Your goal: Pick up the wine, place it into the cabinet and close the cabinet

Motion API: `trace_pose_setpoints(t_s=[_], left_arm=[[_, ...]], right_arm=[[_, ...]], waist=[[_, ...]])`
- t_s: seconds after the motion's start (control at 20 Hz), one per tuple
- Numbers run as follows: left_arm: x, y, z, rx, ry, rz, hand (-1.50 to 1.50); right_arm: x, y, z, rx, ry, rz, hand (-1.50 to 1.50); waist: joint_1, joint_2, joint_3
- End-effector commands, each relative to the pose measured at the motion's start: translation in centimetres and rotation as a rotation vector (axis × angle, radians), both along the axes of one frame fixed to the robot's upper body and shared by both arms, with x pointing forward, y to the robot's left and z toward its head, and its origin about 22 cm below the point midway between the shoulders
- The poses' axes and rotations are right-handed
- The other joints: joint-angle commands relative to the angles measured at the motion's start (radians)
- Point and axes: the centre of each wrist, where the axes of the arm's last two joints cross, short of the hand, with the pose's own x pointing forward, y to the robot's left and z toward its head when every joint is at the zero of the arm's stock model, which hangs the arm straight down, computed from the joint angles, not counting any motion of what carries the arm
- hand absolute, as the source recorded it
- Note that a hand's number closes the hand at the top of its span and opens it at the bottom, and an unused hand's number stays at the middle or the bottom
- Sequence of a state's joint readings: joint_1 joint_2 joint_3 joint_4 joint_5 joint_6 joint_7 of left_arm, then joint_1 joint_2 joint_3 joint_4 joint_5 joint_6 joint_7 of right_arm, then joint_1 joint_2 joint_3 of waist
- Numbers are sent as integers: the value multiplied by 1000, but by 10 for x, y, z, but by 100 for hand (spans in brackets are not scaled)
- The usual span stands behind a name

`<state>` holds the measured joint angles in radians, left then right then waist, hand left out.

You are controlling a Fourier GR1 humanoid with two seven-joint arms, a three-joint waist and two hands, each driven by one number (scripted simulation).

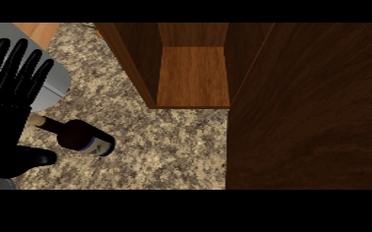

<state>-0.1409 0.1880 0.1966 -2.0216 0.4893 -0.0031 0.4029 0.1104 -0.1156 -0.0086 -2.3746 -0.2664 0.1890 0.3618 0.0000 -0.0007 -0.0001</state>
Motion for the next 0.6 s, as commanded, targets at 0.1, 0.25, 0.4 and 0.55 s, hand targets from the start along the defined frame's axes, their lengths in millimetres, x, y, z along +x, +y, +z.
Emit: trace_pose_setpoints(t_s=[0.1,0.25,0.4,0.55], left_arm=[[-6,9,-15,18,5,60,-150],[6,25,-16,22,25,88,-150],[-18,30,-39,50,36,61,-150],[-10,44,-45,53,43,58,-150]], right_arm=[[-2,-8,2,-1,-7,-3,-150],[-13,4,-5,-4,-10,10,-150],[-18,18,15,2,-11,3,-150],[11,2,-5,-2,7,7,-150]], waist=[[-1,0,0],[-4,0,0],[1,-1,0],[1,1,0]])
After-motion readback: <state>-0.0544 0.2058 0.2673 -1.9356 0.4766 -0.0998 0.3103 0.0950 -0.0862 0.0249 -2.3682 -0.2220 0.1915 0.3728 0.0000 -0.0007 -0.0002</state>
